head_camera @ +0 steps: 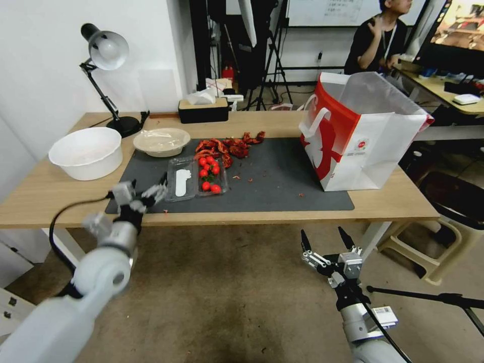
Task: Pick up the trash from the table and place it into the takeout bag.
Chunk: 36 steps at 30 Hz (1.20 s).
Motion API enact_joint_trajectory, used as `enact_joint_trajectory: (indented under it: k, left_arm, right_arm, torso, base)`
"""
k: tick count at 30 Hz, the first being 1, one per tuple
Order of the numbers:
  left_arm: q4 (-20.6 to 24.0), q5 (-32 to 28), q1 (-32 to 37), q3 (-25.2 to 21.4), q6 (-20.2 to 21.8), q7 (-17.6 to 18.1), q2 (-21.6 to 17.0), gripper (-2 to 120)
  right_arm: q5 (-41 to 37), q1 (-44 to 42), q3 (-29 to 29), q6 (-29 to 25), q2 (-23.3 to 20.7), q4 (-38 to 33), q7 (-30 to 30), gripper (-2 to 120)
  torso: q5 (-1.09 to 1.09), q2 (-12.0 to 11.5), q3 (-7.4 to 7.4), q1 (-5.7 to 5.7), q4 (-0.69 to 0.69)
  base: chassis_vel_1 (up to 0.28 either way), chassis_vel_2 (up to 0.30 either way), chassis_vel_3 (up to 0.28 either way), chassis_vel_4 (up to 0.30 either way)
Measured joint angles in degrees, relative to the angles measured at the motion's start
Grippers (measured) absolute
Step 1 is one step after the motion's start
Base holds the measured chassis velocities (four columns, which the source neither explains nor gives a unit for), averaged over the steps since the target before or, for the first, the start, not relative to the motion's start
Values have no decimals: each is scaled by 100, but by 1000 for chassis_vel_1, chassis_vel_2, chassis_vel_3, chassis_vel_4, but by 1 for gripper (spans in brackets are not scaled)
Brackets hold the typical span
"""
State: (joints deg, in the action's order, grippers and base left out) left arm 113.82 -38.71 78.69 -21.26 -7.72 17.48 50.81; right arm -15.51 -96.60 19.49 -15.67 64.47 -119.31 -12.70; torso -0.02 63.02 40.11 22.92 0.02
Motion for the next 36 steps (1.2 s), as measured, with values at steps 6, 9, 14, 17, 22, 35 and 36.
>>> enact_joint_trajectory:
  k: [6, 9, 14, 17, 22, 35, 36]
  left_arm:
    - [-160, -3003, -1702, 406, 913, 831, -116, 100]
    - [-489, -4283, -2593, 567, 1358, 1514, 117, 100]
    - [-1839, -4937, -3748, 784, 1527, 2015, 645, 100]
    - [-2395, -4934, -4122, 858, 1523, 2040, 843, 100]
    - [-2977, -4907, -4498, 976, 1511, 1981, 972, 100]
    - [-3590, -5119, -4918, 940, 2045, 1989, 1227, 100]
    - [-3660, -5122, -4944, 937, 2017, 1978, 1251, 99]
  right_arm:
    - [67, -30, -10, -2, 50, 26, 0, 100]
    - [107, -40, -17, -2, 79, 36, -4, 100]
    - [169, -33, -65, -3, 136, 78, -5, 100]
    - [184, -43, -68, -14, 151, 88, -9, 100]
    - [187, -71, -46, -46, 147, 97, -11, 100]
    - [192, -70, -37, -75, 152, 138, -14, 100]
    - [192, -70, -37, -78, 151, 143, -14, 100]
  torso:
    - [2, 0, 0, 0, -2]
    - [4, 0, 0, 0, -3]
    - [2, -1, 0, 0, -2]
    - [1, -1, 0, 1, -2]
    - [1, 0, 0, 0, -2]
    - [2, 0, 0, 0, -2]
    - [1, 0, 0, 0, -2]
  base:
    - [0, 0, 0, 0]
    - [0, 0, 0, 0]
    - [0, 0, 0, 0]
    - [0, 0, 0, 0]
    - [0, 0, 0, 0]
    - [0, 0, 0, 0]
    - [0, 0, 0, 0]
